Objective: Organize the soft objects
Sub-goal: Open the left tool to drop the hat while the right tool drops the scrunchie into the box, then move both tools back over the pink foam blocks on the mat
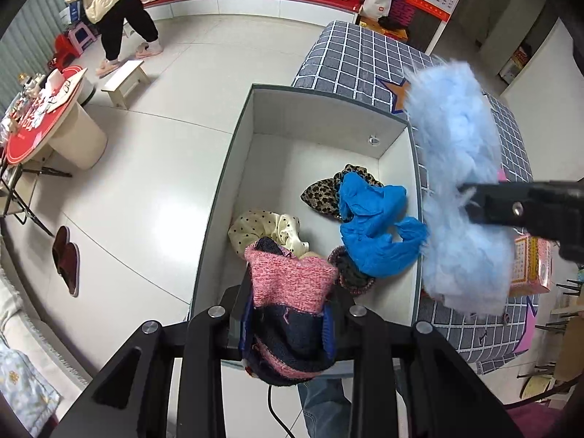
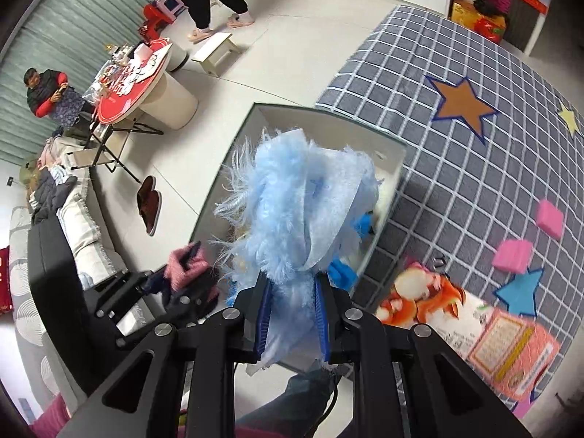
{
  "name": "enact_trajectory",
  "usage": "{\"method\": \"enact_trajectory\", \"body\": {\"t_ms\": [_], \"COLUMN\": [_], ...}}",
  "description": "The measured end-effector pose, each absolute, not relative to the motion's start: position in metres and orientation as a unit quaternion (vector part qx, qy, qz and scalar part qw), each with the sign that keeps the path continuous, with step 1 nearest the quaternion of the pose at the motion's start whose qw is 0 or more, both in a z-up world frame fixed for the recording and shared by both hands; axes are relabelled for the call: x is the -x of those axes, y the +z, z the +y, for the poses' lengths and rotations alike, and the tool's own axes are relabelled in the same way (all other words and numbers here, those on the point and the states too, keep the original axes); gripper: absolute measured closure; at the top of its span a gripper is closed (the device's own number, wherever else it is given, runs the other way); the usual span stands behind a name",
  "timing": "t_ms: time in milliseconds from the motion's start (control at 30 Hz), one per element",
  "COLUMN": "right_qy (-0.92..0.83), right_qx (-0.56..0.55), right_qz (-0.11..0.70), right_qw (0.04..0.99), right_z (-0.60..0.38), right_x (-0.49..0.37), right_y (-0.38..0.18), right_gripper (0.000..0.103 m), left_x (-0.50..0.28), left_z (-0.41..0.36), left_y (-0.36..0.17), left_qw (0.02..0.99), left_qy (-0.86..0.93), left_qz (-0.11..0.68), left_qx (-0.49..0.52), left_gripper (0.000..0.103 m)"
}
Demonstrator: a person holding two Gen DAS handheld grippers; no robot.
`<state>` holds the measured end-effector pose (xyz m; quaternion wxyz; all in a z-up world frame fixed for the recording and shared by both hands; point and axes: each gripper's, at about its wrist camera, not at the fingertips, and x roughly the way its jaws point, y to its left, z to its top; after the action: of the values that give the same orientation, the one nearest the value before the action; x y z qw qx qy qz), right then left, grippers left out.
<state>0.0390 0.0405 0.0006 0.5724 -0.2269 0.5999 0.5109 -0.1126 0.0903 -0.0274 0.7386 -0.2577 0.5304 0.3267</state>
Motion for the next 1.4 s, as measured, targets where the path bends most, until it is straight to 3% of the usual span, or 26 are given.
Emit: {"method": "enact_trajectory", "body": {"t_ms": [300,400,433,467,500,567,600,667,800,1033,1200,1400], "right_qy": [0.514,0.516,0.519,0.52,0.522,0.519,0.516,0.515,0.484,0.395,0.32,0.236], "right_qx": [0.241,0.241,0.24,0.241,0.239,0.234,0.226,0.198,0.176,0.086,-0.002,-0.05], "right_qz": [0.591,0.591,0.592,0.593,0.595,0.596,0.596,0.61,0.643,0.679,0.68,0.689], "right_qw": [0.574,0.572,0.569,0.566,0.562,0.566,0.572,0.569,0.567,0.613,0.659,0.683], "right_z": [0.073,0.082,0.084,0.086,0.088,0.088,0.086,0.078,0.054,-0.062,-0.167,-0.257], "right_x": [-0.042,-0.043,-0.044,-0.044,-0.044,-0.048,-0.052,-0.063,-0.09,-0.174,-0.235,-0.279], "right_y": [-0.003,-0.005,-0.005,-0.006,-0.007,-0.009,-0.01,-0.011,-0.014,0.002,0.02,0.006], "right_gripper": [0.081,0.081,0.078,0.069,0.046,0.011,0.001,0.001,0.001,0.001,0.001,0.001], "left_x": [0.105,0.103,0.102,0.102,0.101,0.104,0.104,0.106,0.09,-0.017,-0.116,-0.217], "left_z": [0.095,0.097,0.097,0.097,0.096,0.097,0.098,0.099,0.094,0.068,0.037,-0.01], "left_y": [-0.031,-0.03,-0.03,-0.029,-0.029,-0.026,-0.026,-0.023,-0.01,0.005,-0.012,-0.07], "left_qw": [0.74,0.742,0.742,0.742,0.742,0.751,0.754,0.763,0.785,0.813,0.806,0.77], "left_qy": [0.321,0.318,0.316,0.315,0.315,0.311,0.308,0.302,0.269,0.168,0.116,0.052], "left_qz": [0.529,0.524,0.524,0.526,0.527,0.511,0.506,0.497,0.482,0.503,0.555,0.625], "left_qx": [0.266,0.272,0.273,0.272,0.271,0.28,0.283,0.284,0.281,0.242,0.168,0.119], "left_gripper": [0.068,0.043,0.029,0.019,0.019,0.016,0.014,0.001,0.0,0.0,0.0,0.0]}}
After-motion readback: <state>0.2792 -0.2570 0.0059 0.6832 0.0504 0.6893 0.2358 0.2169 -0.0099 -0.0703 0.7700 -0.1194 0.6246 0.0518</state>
